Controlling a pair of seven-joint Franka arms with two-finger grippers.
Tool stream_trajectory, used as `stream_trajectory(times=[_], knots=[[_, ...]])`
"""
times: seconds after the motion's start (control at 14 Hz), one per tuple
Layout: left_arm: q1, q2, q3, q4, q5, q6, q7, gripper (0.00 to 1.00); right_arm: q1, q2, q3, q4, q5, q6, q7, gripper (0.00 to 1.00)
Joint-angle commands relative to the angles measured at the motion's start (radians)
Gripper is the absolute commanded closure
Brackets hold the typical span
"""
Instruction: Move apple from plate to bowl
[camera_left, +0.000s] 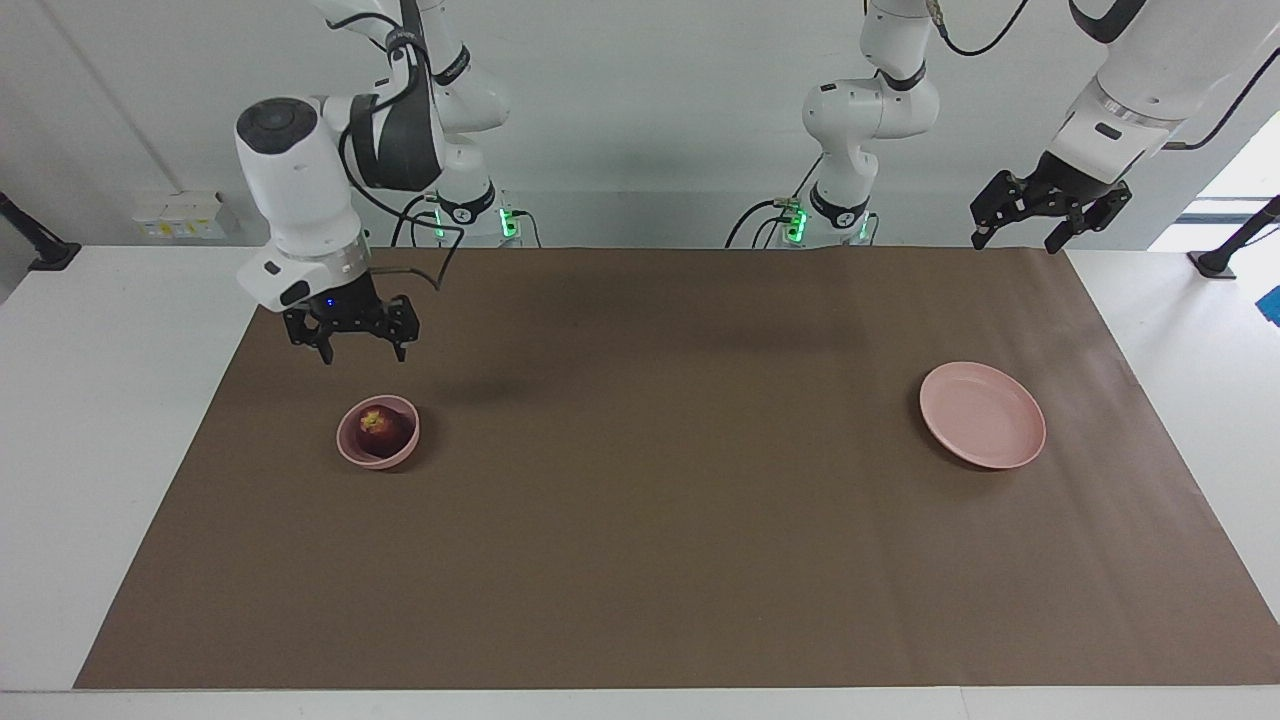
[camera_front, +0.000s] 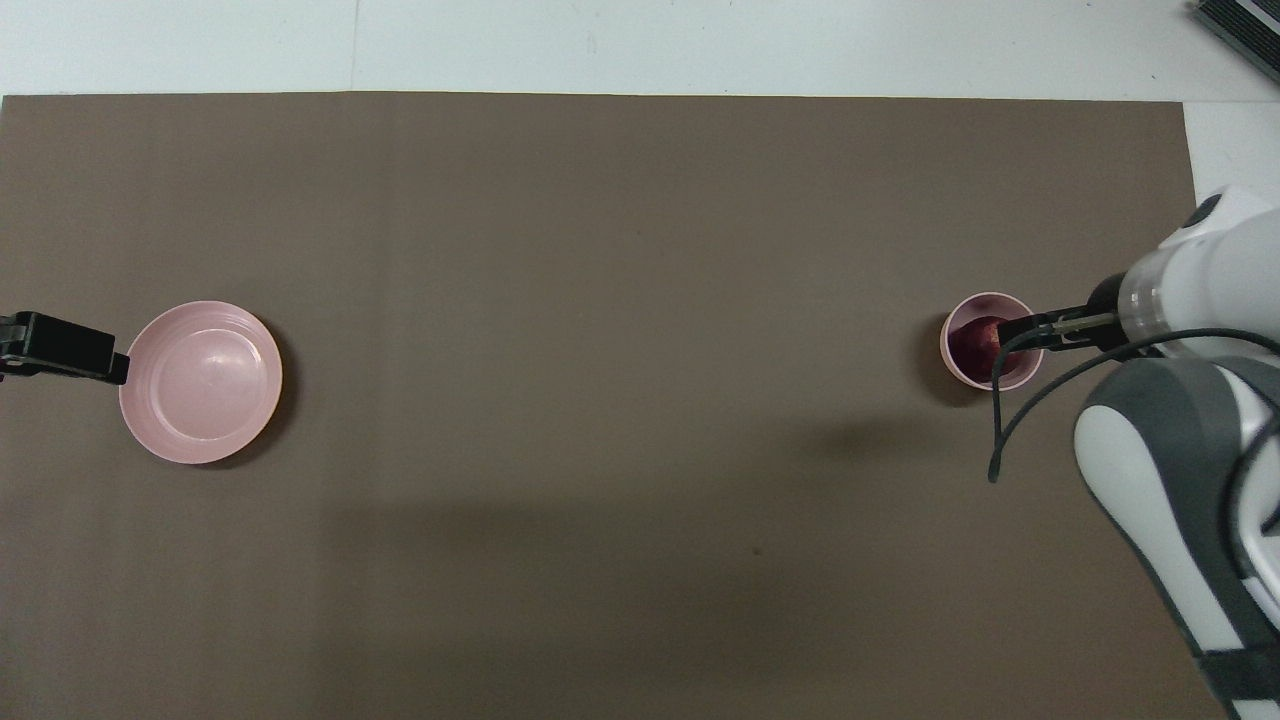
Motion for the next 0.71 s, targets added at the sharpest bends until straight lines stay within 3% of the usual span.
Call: stream_trajectory(times=[0.0,0.43,0.64], knots=[[0.01,0.003,0.011,0.016,-0.009,-0.029,-0.015,0.0,-0.014,-0.031,-0.004,0.12,0.042,-0.164,0.01,0.0],[0.017,0.004,0.011,0.016,-0.009,-0.029,-0.015,0.0,-0.023,-0.032,-0.027,0.37,0.079,-0.48,0.004,0.0],[0.017,0.003,0.011,0.016,-0.009,-0.029,-0.015,0.0,-0.028,-0.069,-0.034,0.34,0.074,-0.495,-0.014,0.0]])
